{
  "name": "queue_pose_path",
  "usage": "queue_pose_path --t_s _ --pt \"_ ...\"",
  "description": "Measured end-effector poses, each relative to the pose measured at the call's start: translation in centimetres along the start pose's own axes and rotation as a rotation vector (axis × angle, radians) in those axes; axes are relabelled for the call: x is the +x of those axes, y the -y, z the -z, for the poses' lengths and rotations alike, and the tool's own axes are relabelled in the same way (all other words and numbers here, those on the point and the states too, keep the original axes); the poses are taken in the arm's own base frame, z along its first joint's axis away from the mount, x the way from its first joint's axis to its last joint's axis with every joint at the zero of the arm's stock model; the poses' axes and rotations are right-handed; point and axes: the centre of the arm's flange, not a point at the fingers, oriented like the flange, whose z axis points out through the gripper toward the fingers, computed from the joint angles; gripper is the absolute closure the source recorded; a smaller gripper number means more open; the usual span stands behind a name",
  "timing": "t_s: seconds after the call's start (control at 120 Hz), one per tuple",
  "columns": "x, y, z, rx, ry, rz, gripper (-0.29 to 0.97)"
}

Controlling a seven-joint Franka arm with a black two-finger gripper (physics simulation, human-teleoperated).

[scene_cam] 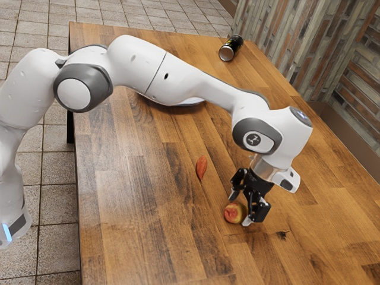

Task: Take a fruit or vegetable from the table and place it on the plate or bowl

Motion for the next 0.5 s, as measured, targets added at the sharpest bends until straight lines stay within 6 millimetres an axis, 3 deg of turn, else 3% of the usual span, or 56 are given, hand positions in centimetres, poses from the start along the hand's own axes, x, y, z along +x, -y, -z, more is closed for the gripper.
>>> queue_pose_path --t_s 0.183,0.5 --pt "0.05 -0.10 -0.45 -0.008 0.008 0.014 0.02" --pt "-0.22 -0.09 0.22 -0.013 0.004 0.029 0.28"
